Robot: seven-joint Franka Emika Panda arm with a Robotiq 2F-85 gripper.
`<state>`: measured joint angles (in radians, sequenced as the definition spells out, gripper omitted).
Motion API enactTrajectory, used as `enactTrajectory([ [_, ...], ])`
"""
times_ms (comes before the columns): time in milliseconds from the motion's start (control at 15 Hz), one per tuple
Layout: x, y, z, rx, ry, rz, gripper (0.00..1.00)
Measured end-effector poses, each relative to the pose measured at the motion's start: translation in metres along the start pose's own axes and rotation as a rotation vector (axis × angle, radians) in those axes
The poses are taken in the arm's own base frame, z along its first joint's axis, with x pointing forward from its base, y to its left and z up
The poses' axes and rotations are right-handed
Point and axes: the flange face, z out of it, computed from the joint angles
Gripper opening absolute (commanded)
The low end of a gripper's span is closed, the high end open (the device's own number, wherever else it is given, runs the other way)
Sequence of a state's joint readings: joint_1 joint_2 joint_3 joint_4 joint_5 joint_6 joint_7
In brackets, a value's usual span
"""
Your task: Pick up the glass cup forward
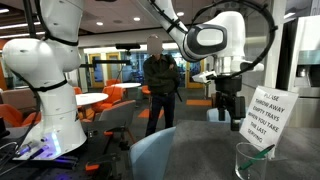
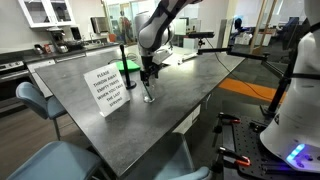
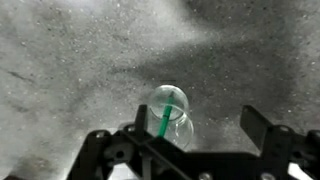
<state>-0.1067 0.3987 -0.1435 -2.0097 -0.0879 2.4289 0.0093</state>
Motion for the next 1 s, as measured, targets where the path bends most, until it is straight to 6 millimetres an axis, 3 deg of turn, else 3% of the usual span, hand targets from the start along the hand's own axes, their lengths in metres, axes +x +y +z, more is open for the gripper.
enactTrajectory([
  [267,0.030,-0.016,0.025,-0.007,0.001,-0.027,1.00],
  [533,0.047,-0.027,0.056,-0.014,-0.021,-0.044,0.97],
  [600,0.050,-0.027,0.061,-0.016,-0.026,-0.045,0.79],
  [800,0.058,-0.026,0.067,-0.021,-0.030,-0.044,0.64],
  [1000,0.063,-0.025,0.067,-0.025,-0.033,-0.043,0.38],
])
